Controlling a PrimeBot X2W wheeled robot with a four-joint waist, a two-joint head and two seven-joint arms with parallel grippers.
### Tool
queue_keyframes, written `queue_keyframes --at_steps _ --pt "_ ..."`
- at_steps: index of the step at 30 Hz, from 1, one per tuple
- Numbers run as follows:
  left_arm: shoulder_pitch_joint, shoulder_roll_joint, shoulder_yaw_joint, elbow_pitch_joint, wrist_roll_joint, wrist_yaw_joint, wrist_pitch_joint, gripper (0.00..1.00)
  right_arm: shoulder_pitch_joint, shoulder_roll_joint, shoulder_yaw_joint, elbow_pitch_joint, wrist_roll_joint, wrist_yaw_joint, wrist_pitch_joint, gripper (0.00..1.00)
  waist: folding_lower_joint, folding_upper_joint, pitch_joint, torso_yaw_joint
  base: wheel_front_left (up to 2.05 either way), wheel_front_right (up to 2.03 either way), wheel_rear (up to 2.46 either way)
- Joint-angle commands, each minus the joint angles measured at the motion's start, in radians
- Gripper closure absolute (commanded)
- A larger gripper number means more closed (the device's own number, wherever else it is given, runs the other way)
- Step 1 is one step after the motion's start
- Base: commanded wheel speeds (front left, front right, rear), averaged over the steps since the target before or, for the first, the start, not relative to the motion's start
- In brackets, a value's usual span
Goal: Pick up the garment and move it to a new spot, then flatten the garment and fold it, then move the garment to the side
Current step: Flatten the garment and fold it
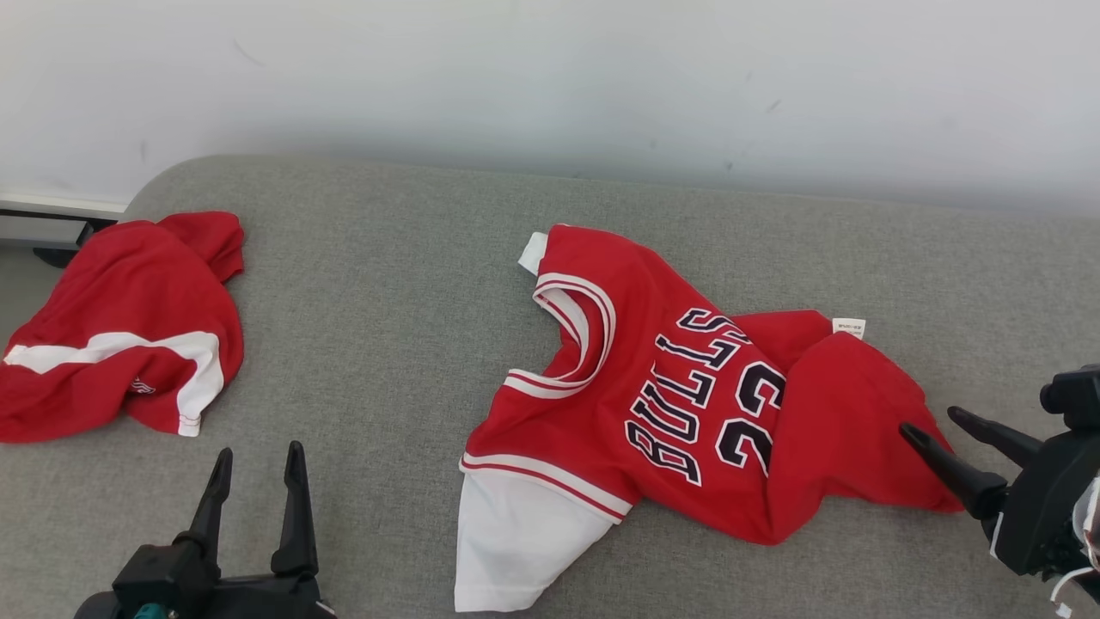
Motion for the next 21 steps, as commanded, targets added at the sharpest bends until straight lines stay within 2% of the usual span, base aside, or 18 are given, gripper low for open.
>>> queue_keyframes --at_steps 1,6,10,15,16,17,18,21 --pt "-0.012 0.000 -0.001 -0.005 -0.002 0.001 -0.006 0.00 0.000 -0.015 -0.008 -0.002 -0.011 0.000 -0.006 0.00 0.0000 -0.0001 0.003 0.004 0.00 0.00 0.00" --pt "-0.014 -0.001 -0.002 -0.008 0.000 -0.003 -0.006 0.00 -0.054 0.007 0.004 0.044 -0.076 0.000 0.040 0.00 0.0000 -0.0001 0.012 0.018 0.00 0.00 0.00" --pt "-0.021 -0.001 0.000 -0.008 0.005 -0.005 -0.006 0.00 -0.112 0.049 0.029 0.114 -0.117 0.000 0.084 0.00 0.0000 -0.0001 0.017 0.038 0.00 0.00 0.00" --pt "-0.019 -0.002 0.002 -0.008 0.008 -0.004 -0.006 0.00 -0.153 0.085 0.059 0.179 -0.118 -0.001 0.126 0.00 0.0000 -0.0001 0.015 0.057 0.00 0.00 0.00" --pt "-0.016 -0.002 0.004 -0.009 0.009 -0.003 -0.006 0.00 -0.162 0.092 0.067 0.187 -0.114 0.000 0.130 0.36 0.0000 -0.0001 0.014 0.060 0.00 0.00 0.00" --pt "-0.014 -0.003 0.004 -0.009 0.009 -0.003 -0.006 0.00 -0.170 0.096 0.076 0.192 -0.111 0.000 0.129 0.77 0.0000 -0.0001 0.013 0.064 0.00 0.00 0.00" --pt "-0.012 -0.003 0.005 -0.009 0.009 -0.004 -0.006 0.00 -0.179 0.097 0.082 0.198 -0.115 -0.001 0.121 1.00 0.0000 -0.0001 0.012 0.065 0.00 0.00 0.00" --pt "-0.006 -0.003 0.008 -0.008 0.010 -0.003 -0.006 0.00 -0.193 0.103 0.095 0.203 -0.112 0.000 0.087 1.00 0.0000 -0.0001 0.008 0.066 0.00 0.00 0.00"
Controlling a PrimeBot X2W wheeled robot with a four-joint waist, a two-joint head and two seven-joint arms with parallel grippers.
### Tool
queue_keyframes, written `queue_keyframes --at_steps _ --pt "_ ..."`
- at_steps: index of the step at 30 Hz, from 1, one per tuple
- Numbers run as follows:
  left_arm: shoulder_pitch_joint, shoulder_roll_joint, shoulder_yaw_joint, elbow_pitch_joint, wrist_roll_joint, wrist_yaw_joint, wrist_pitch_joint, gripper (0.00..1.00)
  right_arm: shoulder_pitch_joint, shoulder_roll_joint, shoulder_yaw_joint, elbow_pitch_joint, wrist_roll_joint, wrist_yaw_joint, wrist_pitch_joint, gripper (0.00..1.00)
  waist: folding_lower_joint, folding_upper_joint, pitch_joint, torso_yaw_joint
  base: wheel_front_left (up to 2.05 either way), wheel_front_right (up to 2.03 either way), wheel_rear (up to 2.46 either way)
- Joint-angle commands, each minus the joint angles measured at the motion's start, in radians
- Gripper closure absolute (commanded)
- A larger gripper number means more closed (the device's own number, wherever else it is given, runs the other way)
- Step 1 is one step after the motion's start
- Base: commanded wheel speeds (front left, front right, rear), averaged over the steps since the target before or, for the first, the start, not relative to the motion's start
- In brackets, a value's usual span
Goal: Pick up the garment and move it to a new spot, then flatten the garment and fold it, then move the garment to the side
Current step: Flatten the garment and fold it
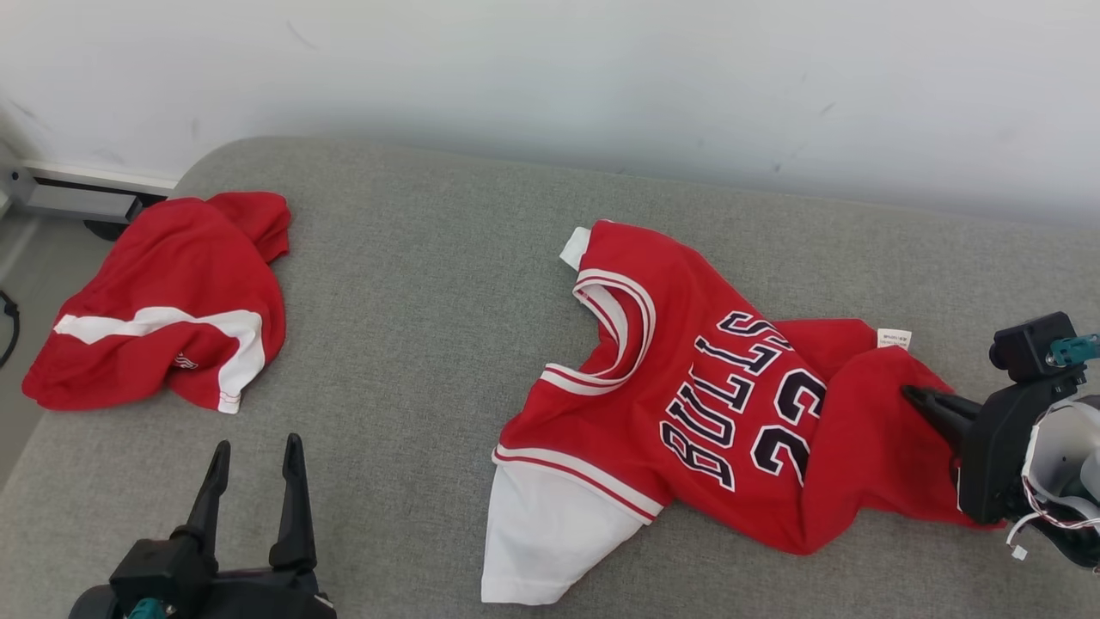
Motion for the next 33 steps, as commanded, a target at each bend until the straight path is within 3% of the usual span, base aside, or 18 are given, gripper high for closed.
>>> queue_keyframes --at_steps 1,6,15,21,26,33 --pt "0.006 0.002 0.006 -0.002 0.001 0.001 -0.006 0.00 -0.008 0.000 0.008 0.005 0.004 0.000 -0.014 1.00 0.0000 0.0000 -0.003 -0.001 0.00 0.00 0.00" --pt "0.004 0.002 0.011 0.008 -0.002 -0.006 -0.006 0.00 -0.025 0.002 0.029 -0.010 0.037 -0.001 -0.063 1.00 0.0000 0.0000 -0.011 -0.006 0.00 0.00 0.00" --pt "0.022 0.005 0.012 0.009 0.002 -0.006 -0.006 0.00 -0.069 0.041 -0.032 -0.136 0.254 0.000 -0.173 1.00 0.0000 0.0000 -0.040 -0.014 0.00 0.00 0.00" --pt "0.022 0.005 0.007 0.011 0.004 -0.012 -0.006 0.00 -0.102 0.051 -0.080 -0.143 0.361 0.000 -0.204 1.00 0.0000 0.0000 -0.048 -0.006 0.00 0.00 0.00" --pt "0.029 0.007 0.009 0.014 0.003 -0.012 -0.006 0.00 -0.070 0.020 -0.052 -0.172 0.430 0.000 -0.118 1.00 0.0000 0.0000 -0.054 -0.004 0.00 0.00 0.00" --pt "0.044 0.017 0.021 0.010 -0.004 -0.005 -0.006 0.00 0.037 -0.060 -0.142 -0.354 0.598 0.000 -0.141 1.00 0.0000 0.0000 -0.064 -0.038 0.00 0.00 0.00"
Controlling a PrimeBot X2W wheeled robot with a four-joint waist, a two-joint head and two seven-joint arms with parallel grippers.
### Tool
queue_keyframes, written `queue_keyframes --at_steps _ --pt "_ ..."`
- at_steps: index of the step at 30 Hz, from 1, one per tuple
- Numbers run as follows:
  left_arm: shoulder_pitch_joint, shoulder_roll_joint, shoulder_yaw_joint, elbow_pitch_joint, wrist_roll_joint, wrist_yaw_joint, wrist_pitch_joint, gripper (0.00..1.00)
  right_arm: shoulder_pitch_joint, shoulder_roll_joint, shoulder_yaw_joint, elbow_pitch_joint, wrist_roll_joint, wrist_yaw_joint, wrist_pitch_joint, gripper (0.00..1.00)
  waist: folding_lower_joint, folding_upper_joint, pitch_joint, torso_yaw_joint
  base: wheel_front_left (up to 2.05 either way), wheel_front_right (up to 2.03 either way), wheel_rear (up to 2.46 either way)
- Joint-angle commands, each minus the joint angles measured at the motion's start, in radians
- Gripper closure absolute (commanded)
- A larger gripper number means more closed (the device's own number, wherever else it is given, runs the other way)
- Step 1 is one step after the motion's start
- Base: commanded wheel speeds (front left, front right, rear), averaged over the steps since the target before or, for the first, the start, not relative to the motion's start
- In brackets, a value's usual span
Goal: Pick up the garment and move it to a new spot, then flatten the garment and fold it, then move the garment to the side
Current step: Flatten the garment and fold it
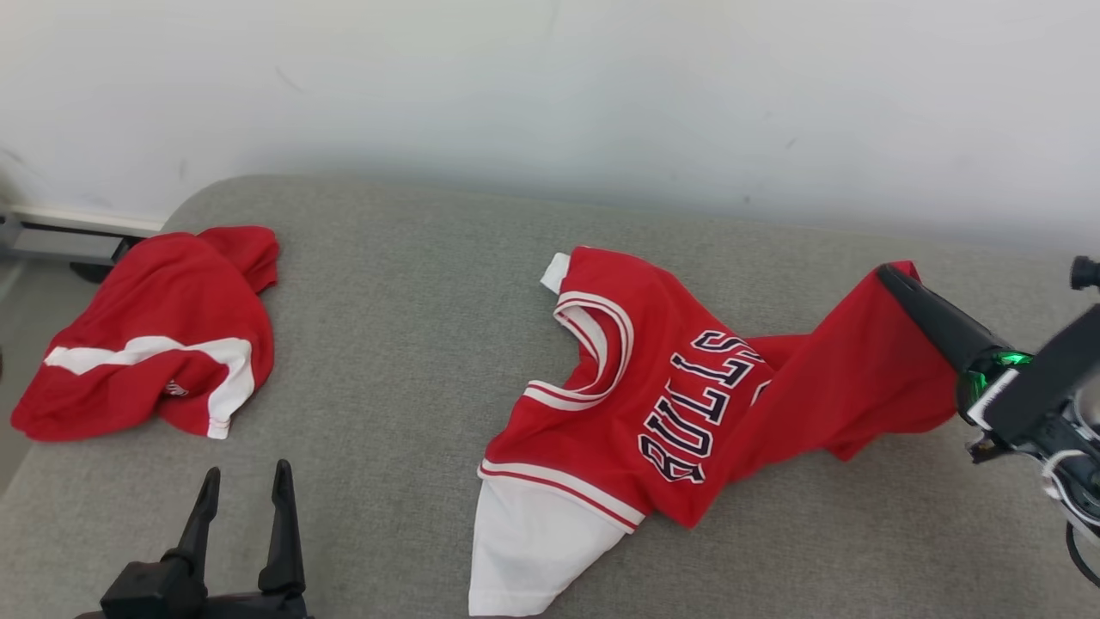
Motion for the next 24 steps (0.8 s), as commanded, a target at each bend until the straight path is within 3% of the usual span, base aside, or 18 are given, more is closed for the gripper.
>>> queue_keyframes --at_steps 1,7,12,20,24 --pt "0.005 0.010 0.003 0.001 -0.005 0.000 -0.006 0.00 0.013 -0.006 -0.005 -0.014 0.016 0.000 -0.003 1.00 0.0000 -0.0001 -0.005 -0.012 0.00 0.00 0.00" --pt "-0.007 0.008 -0.002 -0.004 -0.004 -0.002 -0.006 0.00 0.191 -0.147 -0.045 -0.243 0.109 0.000 0.030 1.00 0.0000 -0.0001 0.002 -0.040 0.00 0.00 0.00" --pt "-0.013 0.007 -0.005 -0.013 0.000 0.005 -0.006 0.00 0.329 -0.248 -0.071 -0.345 0.164 0.000 0.000 1.00 0.0000 -0.0001 0.021 -0.065 0.00 0.00 0.00" --pt "-0.034 0.012 -0.003 0.000 -0.003 -0.005 -0.006 0.00 0.501 -0.393 -0.147 -0.387 0.248 0.000 -0.080 1.00 0.0000 -0.0001 0.038 -0.084 0.00 0.00 0.00" --pt "-0.041 0.008 -0.008 0.003 0.000 -0.006 -0.006 0.00 0.525 -0.398 -0.153 -0.355 0.225 0.000 -0.115 1.00 0.0000 -0.0001 0.042 -0.081 0.00 0.00 0.00"
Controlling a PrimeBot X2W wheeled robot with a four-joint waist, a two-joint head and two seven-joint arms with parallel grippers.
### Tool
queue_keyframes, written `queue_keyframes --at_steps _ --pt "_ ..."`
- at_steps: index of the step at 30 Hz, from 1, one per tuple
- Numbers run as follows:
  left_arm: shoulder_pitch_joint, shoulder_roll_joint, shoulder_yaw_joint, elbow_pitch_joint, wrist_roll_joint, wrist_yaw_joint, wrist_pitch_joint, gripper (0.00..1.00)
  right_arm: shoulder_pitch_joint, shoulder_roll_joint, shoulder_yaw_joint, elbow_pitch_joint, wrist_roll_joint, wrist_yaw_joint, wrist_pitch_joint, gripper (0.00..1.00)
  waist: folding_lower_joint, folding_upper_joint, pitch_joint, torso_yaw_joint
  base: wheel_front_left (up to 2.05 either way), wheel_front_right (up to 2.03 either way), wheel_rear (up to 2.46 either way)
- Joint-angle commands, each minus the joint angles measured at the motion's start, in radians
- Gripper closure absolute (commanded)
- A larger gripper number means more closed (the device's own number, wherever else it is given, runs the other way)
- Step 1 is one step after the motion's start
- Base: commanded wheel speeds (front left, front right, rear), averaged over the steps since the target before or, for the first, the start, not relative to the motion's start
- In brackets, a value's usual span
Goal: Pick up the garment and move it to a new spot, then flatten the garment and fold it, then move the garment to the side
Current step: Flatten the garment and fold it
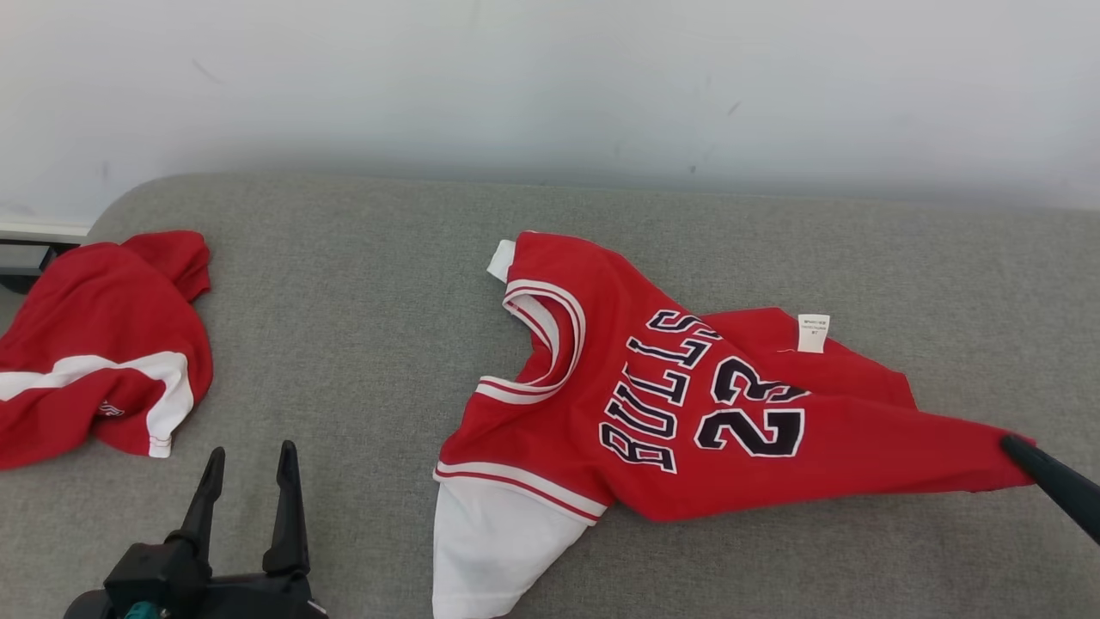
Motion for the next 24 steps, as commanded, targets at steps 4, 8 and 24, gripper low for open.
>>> queue_keyframes --at_steps 4,8,24 --pt "-0.018 0.000 -0.011 0.006 0.003 -0.007 -0.006 0.00 -0.057 0.027 0.015 0.114 -0.095 0.000 -0.027 1.00 0.0000 0.0000 0.004 0.016 0.00 0.00 0.00" --pt "-0.023 0.000 -0.012 0.011 0.001 -0.005 -0.006 0.00 -0.186 0.098 0.059 0.253 -0.208 0.000 -0.001 1.00 0.0000 0.0000 0.006 0.030 0.00 0.00 0.00" --pt "-0.055 -0.008 -0.022 0.027 0.002 -0.024 -0.006 0.00 -0.730 0.465 0.278 0.861 -0.662 0.000 0.135 1.00 0.0000 0.0000 0.045 0.103 0.00 0.00 0.00"
